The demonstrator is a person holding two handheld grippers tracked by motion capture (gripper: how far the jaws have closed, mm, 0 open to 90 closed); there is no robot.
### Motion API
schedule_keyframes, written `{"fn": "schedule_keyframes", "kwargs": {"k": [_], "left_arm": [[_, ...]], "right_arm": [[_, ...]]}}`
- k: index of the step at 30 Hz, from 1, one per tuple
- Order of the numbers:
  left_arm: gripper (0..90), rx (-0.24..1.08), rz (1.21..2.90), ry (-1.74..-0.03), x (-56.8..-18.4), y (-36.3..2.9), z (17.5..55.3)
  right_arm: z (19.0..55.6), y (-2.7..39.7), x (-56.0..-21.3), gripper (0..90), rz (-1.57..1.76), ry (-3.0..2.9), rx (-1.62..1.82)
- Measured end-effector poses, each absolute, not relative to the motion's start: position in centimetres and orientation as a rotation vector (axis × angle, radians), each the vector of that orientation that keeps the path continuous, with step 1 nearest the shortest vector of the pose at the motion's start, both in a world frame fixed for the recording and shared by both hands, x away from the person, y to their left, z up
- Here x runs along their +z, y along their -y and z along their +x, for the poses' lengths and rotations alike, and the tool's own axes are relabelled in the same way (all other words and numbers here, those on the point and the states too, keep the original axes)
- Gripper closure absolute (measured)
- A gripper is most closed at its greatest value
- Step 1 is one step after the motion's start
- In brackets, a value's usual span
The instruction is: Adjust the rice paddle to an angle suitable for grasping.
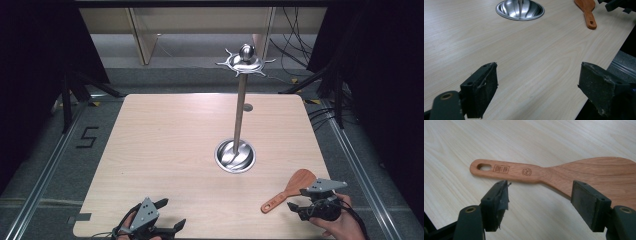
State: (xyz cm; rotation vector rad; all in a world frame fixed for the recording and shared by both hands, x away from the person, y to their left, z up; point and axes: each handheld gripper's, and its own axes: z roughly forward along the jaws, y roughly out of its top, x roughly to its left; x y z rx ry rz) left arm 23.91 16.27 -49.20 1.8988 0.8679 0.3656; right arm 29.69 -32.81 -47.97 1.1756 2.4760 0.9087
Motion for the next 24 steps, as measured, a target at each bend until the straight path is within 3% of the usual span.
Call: {"fn": "schedule_keyframes", "kwargs": {"k": [24], "left_arm": [[14.8, 0.364, 1.893, -0.87, -49.21, -16.33, 23.99]], "right_arm": [[29.78, 32.42, -48.04, 31.2, 1.131, -2.504, 0.901]]}}
